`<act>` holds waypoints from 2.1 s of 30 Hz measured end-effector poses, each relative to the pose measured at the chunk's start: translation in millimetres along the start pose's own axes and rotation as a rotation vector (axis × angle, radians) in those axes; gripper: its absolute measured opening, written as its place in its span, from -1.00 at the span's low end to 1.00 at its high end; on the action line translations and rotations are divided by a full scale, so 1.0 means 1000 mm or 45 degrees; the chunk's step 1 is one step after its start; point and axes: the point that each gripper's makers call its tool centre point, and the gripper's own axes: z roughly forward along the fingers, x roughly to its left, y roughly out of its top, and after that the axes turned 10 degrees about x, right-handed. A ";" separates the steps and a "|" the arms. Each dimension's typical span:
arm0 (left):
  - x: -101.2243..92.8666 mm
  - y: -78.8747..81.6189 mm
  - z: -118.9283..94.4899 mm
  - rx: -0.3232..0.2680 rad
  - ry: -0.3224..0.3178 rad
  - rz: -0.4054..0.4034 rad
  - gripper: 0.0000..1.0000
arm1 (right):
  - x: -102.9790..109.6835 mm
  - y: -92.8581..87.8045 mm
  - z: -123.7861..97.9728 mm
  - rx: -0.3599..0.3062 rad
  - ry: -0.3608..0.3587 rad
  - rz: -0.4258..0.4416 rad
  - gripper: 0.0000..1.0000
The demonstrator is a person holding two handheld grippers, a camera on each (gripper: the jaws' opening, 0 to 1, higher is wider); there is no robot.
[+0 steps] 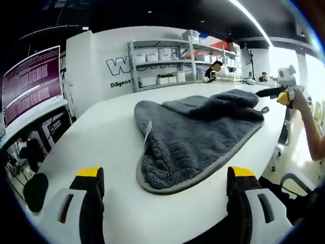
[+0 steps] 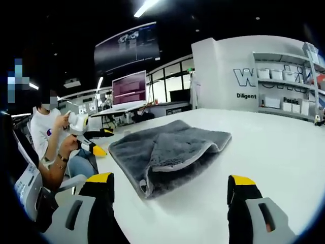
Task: Open the folded towel by lifting each exposed corner and separating the folded layers until the towel lies flat within the target outline without major curled edges
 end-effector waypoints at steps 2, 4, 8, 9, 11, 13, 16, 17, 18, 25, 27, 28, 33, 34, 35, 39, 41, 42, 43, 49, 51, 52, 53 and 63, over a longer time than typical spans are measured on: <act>0.000 -0.001 0.000 -0.001 -0.002 -0.009 0.99 | -0.001 0.002 0.000 -0.011 -0.004 0.010 0.83; -0.001 0.000 -0.001 -0.011 -0.010 -0.017 0.99 | -0.005 0.006 0.001 -0.031 -0.007 0.027 0.74; -0.003 0.002 -0.005 -0.029 -0.010 -0.017 0.99 | -0.013 0.016 0.002 -0.090 0.003 0.068 0.36; -0.003 0.003 -0.005 -0.033 -0.008 -0.016 0.99 | -0.014 0.018 0.003 -0.094 0.012 0.079 0.25; -0.004 0.005 -0.005 -0.037 -0.009 -0.011 0.99 | -0.020 0.025 0.005 -0.119 0.033 0.122 0.07; -0.005 0.007 -0.006 -0.043 -0.004 -0.010 0.99 | -0.030 0.032 0.008 -0.141 0.043 0.225 -0.02; -0.007 0.009 -0.006 -0.050 0.000 -0.005 0.99 | -0.041 0.036 0.011 -0.147 0.070 0.292 -0.19; -0.007 0.009 -0.006 -0.050 0.000 -0.004 0.99 | -0.043 0.036 0.013 -0.136 0.070 0.295 -0.23; -0.008 0.009 -0.006 -0.050 0.001 -0.003 0.99 | -0.045 0.035 0.014 -0.126 0.069 0.298 -0.24; -0.014 0.007 -0.003 -0.038 -0.014 0.013 0.99 | -0.054 0.022 0.025 -0.049 0.103 0.373 -0.25; -0.013 0.006 -0.002 -0.032 -0.009 0.007 0.99 | -0.054 0.020 0.027 -0.034 0.113 0.378 -0.34; -0.013 0.006 -0.002 -0.031 -0.006 0.015 0.99 | -0.054 0.019 0.028 -0.031 0.118 0.381 -0.39; -0.014 0.005 -0.002 -0.038 -0.006 0.011 0.99 | -0.049 0.019 0.029 -0.021 0.154 0.384 -0.59; -0.014 0.006 -0.003 -0.042 -0.006 0.007 0.99 | -0.046 0.018 0.030 -0.013 0.170 0.386 -0.60; -0.014 0.006 -0.003 -0.046 -0.007 0.003 0.99 | -0.044 0.017 0.030 -0.005 0.187 0.388 -0.64; -0.013 0.006 -0.003 -0.048 -0.005 -0.001 0.99 | -0.039 0.015 0.029 0.002 0.211 0.365 -0.99; -0.013 0.006 -0.003 -0.045 -0.003 -0.002 0.99 | -0.041 0.016 0.028 -0.005 0.192 0.344 -1.00; -0.012 0.006 -0.004 -0.045 -0.003 0.000 0.99 | -0.042 0.016 0.027 -0.008 0.186 0.342 -1.00; -0.013 0.005 -0.004 -0.045 -0.004 0.002 0.99 | -0.046 0.020 0.021 -0.023 0.171 0.337 -1.00; -0.012 0.006 -0.004 -0.045 -0.003 0.014 0.99 | -0.054 0.037 0.012 -0.123 0.150 0.364 -1.00; -0.011 0.007 -0.005 -0.049 -0.002 0.013 0.99 | -0.054 0.040 0.010 -0.126 0.147 0.356 -1.00; -0.011 0.008 -0.005 -0.052 -0.001 0.011 0.99 | -0.054 0.042 0.009 -0.127 0.146 0.352 -1.00; -0.011 0.008 -0.005 -0.053 -0.001 0.010 0.99 | -0.054 0.044 0.008 -0.131 0.144 0.348 -1.00; -0.013 0.010 -0.002 -0.050 -0.010 0.022 0.96 | -0.072 0.054 0.014 -0.225 0.027 0.302 -1.00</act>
